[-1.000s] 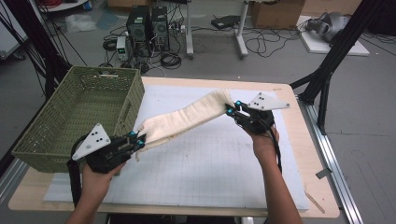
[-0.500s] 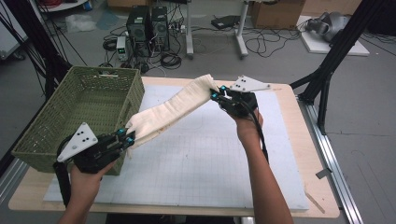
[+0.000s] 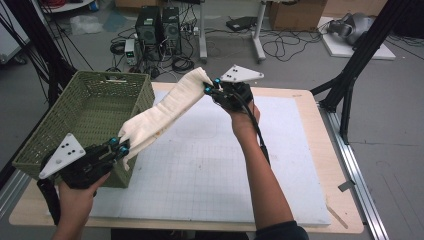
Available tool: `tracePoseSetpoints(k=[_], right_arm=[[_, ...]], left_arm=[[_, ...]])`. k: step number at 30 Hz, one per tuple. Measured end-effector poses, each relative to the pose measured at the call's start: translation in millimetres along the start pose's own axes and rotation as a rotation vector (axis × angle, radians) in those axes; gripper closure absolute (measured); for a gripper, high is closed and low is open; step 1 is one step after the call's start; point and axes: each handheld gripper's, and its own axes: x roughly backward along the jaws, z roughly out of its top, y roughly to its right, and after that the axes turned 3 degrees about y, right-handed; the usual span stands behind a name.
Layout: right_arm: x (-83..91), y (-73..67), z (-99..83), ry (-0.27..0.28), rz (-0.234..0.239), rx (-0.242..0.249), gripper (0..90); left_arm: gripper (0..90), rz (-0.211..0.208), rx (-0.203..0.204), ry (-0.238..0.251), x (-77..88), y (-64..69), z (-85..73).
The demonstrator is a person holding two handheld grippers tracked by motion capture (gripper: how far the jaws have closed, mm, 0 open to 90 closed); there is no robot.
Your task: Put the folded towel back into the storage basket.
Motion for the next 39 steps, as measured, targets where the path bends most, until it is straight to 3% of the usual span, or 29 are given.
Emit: tracePoseSetpoints(k=[12,25,39], right_arm=[[-44.9,-17.7,28.2,0.013,0.028,0.02,80.8],[-100.2,-40.4,64.3,0.011,0.054,0.037,80.8],[-162.4,-67.1,79.7,-0.008,0.096,0.015,80.8]], left_arm=[[82.3,0.06,0.014,0.034,22.3,-14.7,3.8],[82.3,0.124,0.021,0.034,39.3,-26.8,3.0],[82.3,0.184,0.037,0.039,55.1,-39.5,0.4]])
